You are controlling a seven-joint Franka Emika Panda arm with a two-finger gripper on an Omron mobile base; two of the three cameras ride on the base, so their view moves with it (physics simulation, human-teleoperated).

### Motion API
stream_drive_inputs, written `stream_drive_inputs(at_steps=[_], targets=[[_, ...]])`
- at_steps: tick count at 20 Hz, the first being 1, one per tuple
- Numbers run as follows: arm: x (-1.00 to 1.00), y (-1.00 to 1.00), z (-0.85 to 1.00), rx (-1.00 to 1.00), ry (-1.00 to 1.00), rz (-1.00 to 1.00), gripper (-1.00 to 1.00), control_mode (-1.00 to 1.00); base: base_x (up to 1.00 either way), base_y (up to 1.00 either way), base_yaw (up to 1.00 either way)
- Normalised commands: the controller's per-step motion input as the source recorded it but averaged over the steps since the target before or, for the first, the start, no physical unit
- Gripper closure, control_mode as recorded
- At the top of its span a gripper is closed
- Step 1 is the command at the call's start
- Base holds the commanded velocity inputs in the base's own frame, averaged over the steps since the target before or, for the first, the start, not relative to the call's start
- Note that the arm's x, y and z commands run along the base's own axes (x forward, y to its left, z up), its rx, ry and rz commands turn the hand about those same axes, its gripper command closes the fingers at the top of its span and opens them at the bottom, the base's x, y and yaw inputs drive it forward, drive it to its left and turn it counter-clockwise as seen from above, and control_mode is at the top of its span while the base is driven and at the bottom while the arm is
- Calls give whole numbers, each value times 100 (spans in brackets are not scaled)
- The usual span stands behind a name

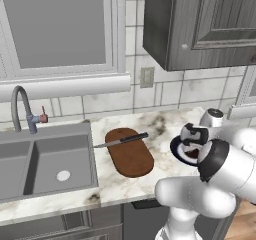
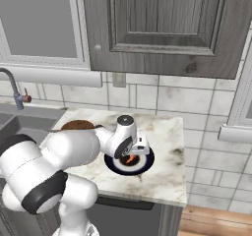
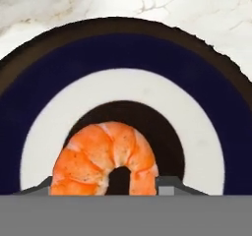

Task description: Pick up the knife from the drawer and place it on the cutting board. Then place the meat from the plate to the cutting board.

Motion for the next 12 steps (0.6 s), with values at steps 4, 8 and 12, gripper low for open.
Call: stream_drive_inputs(at_steps=[4,8,12], targets=[[-46,5,54,0,-19,7,100,-100,0,0,0],[-15,41,42,0,-8,10,100,-100,0,0,0],[0,64,35,-1,0,18,100,-100,0,0,0]])
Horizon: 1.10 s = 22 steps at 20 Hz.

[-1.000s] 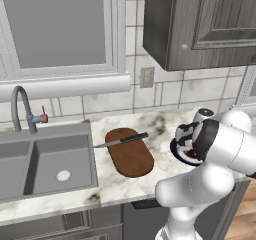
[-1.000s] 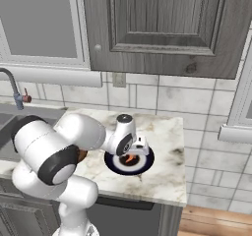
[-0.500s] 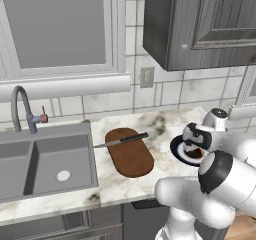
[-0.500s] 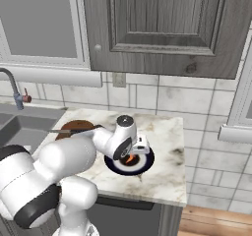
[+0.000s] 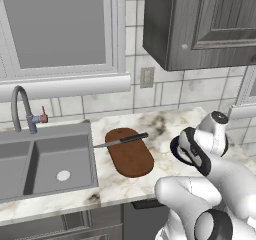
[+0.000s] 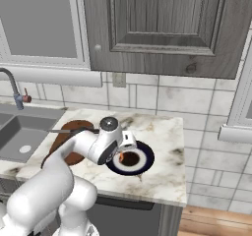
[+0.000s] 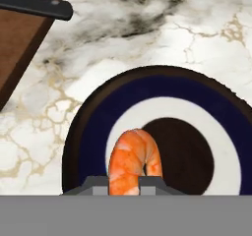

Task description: Pick up the knife from the drawer and place it on the cutting board. Then place the meat from the plate to the cutting board.

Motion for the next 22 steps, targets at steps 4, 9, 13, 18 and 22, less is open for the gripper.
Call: stream_drive_inputs(at_steps=[4,9,13,18,22], targets=[[0,66,31,-1,0,21,100,-100,0,0,0],[0,60,41,0,0,21,100,-100,0,0,0],[0,64,20,0,0,22,100,-100,0,0,0],[2,70,4,0,2,24,100,-100,0,0,0],[7,70,0,0,3,24,100,-100,0,0,0]])
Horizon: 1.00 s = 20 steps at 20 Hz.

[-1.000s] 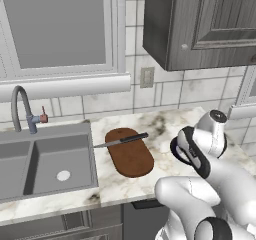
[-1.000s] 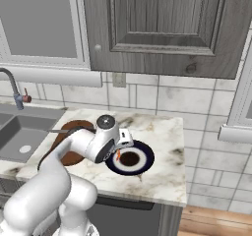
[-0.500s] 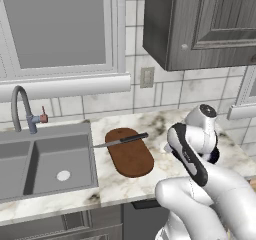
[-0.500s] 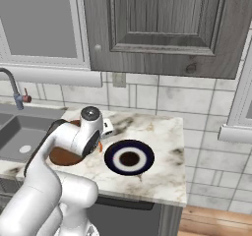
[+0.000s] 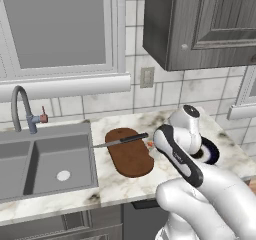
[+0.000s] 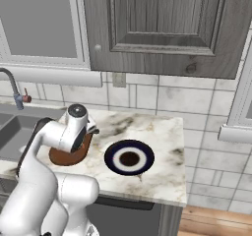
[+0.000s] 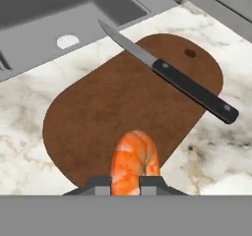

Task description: Pick up the knife from the drawer and place it on the cutting board. Then place the meat from the plate to the cutting board.

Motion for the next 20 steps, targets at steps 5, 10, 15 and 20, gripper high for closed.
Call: stream_drive_inputs(at_steps=[5,10,15,20], targets=[[15,64,0,0,3,23,100,-100,0,0,0],[30,31,-1,-1,10,13,100,-100,0,0,0],[31,15,-11,-3,11,5,100,-100,0,0,0],[22,5,-19,-6,6,1,100,-100,0,0,0]])
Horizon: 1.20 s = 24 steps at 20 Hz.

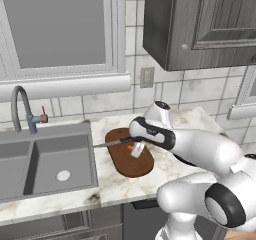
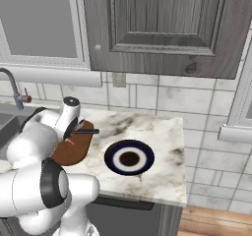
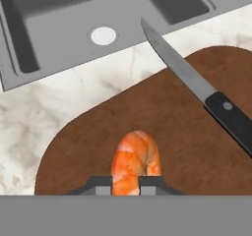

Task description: Pick up the knife from the drawer and place it on the cutting board. Then place the meat from the plate to the cutting board.

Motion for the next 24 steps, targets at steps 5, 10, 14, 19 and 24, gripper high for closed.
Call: stream_drive_inputs(at_steps=[5,10,14,19,24], targets=[[7,0,-23,-10,0,0,100,-100,0,0,0],[6,1,-29,-11,1,0,100,-100,0,0,0],[1,3,-24,-6,3,0,100,-100,0,0,0],[2,3,-21,-3,3,0,-100,-100,0,0,0],[-1,2,-17,-1,2,0,-100,-100,0,0,0]])
